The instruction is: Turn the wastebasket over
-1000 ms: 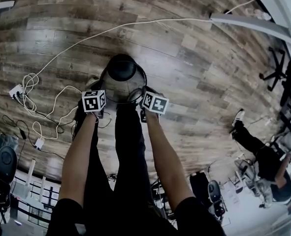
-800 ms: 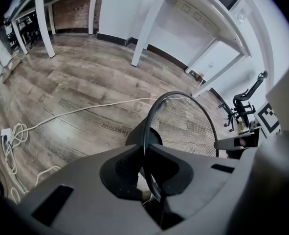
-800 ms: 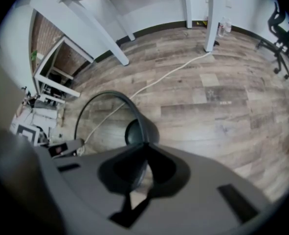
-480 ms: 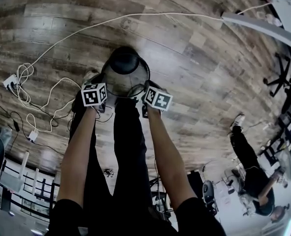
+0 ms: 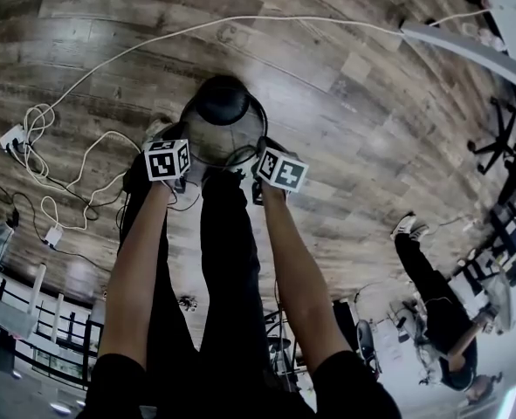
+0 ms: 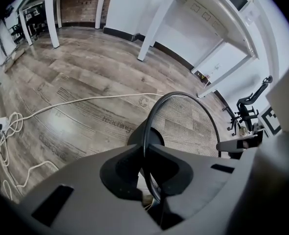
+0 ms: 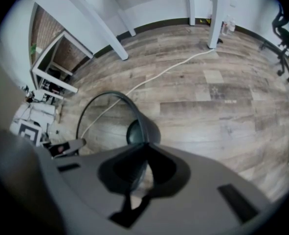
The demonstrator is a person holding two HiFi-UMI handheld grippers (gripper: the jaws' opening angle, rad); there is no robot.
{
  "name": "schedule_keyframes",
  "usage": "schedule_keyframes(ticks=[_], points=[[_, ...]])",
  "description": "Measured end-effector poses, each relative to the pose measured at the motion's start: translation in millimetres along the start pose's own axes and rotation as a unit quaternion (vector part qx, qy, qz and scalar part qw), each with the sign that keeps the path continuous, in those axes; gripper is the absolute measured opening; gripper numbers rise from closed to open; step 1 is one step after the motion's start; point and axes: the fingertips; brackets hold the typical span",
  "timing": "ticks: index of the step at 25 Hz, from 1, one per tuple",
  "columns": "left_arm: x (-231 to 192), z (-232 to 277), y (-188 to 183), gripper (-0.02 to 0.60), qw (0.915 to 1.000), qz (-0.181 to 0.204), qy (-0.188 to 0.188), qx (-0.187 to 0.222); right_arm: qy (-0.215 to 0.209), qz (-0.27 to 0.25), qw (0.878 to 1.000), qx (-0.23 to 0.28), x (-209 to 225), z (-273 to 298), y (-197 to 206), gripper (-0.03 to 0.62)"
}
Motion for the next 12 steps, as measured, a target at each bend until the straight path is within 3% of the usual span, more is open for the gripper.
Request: schedule_keyframes(ticks=[4,8,12], points=[[-3.1,2.5,7.6,0.051,0.9999,-0.002,-0.004,-0.011,0.004,-0.001,1.000,-0.003,1.0,2.1,5.7,0.051],[-2.2,2.6,13.3,0.059,0.9991,0.023,-0.022,-0.030,0.016,0.006,1.000,-0.002,2.0,3.1,7.6,0.054],[-5.3,-1.5,12.8,0.079,0.9983,0.019,-0.036,-0.043,0.019,0.009,1.000,0.000,-3.2,0.1,0.8,0.134]])
Point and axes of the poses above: the fingertips, and each gripper's own axes: z forward along the fingers, x to its right, y out of its underside
